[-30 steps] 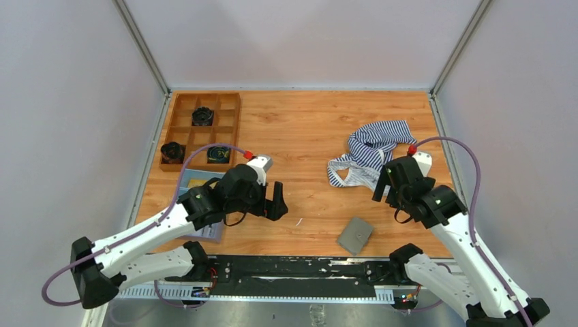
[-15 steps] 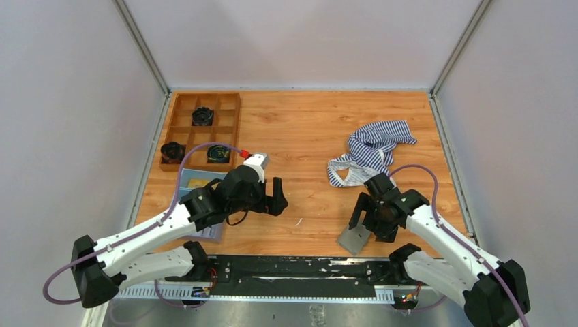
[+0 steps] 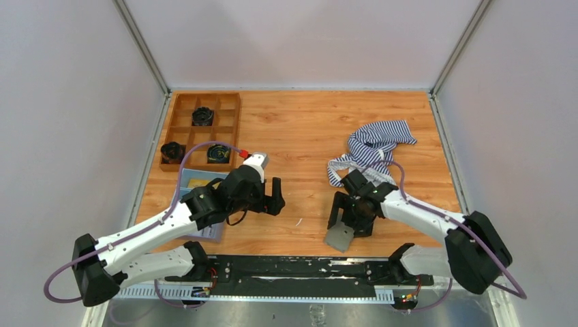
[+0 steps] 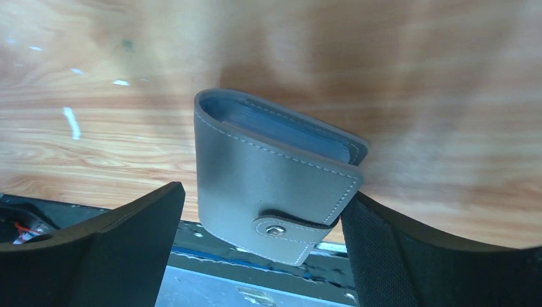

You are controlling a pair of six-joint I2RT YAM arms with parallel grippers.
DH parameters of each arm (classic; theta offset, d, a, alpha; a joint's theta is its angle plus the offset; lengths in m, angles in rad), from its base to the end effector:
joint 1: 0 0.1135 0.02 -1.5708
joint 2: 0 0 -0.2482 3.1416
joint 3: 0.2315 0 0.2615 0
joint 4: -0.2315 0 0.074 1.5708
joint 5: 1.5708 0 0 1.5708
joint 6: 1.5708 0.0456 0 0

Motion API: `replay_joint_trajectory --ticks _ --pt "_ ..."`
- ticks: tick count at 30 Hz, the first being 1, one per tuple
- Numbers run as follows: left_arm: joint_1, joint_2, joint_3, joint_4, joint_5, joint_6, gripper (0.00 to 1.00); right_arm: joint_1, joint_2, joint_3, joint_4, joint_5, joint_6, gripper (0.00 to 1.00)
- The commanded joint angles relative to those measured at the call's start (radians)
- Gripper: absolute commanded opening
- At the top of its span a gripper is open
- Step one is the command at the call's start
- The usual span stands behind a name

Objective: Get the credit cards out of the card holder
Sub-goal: Open the card holder at the center of the board.

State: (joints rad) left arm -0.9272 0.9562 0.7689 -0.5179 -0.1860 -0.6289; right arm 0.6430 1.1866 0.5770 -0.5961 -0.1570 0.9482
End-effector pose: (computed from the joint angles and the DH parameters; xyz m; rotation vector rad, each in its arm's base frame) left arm 0.1439 -0.1778 0.2508 0.2474 2.3229 -0.6018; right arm 0.1658 0.1331 0.1359 0.4057 2.9192 0.5508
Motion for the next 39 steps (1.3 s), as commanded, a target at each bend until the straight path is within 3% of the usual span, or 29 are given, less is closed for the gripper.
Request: replay_joint_trajectory --ticks 1,5,10,12,16,20,23,32,39 --pt "-0.007 -0.023 0.021 -0.029 -0.050 -0.016 1.00 0.058 0.126 0.091 0.171 -0.015 -0.023 0.93" --pt "-0.007 -0.027 0.027 -0.060 -0.081 -0.032 1.00 0.076 0.284 0.250 0.190 -0.016 -0.133 0.91" --pt "-0.005 -0.047 0.025 -0.074 -0.105 -0.077 1.00 0.117 0.362 0.412 0.016 0.116 -0.243 0.91" --pt "-0.005 -0.056 0.014 -0.073 -0.106 -0.100 1.00 0.147 0.333 0.402 -0.035 0.218 -0.257 0.92" --pt "-0.005 -0.052 0.001 -0.051 -0.085 -0.136 1.00 0.217 0.236 0.317 -0.038 0.270 -0.297 0.89" --pt "-0.005 -0.029 -0.008 -0.013 -0.050 -0.165 1.00 0.306 0.184 0.275 -0.046 0.299 -0.358 0.73" --pt "-0.005 -0.003 -0.018 0.020 -0.021 -0.176 1.00 0.349 0.169 0.274 -0.044 0.313 -0.376 0.70" --pt "-0.005 0.070 -0.023 0.095 0.065 -0.194 1.00 0.373 0.261 0.309 -0.028 0.413 -0.386 0.44" --pt "-0.005 0.087 -0.037 0.112 0.083 -0.210 1.00 0.375 0.279 0.291 -0.002 0.407 -0.379 0.45"
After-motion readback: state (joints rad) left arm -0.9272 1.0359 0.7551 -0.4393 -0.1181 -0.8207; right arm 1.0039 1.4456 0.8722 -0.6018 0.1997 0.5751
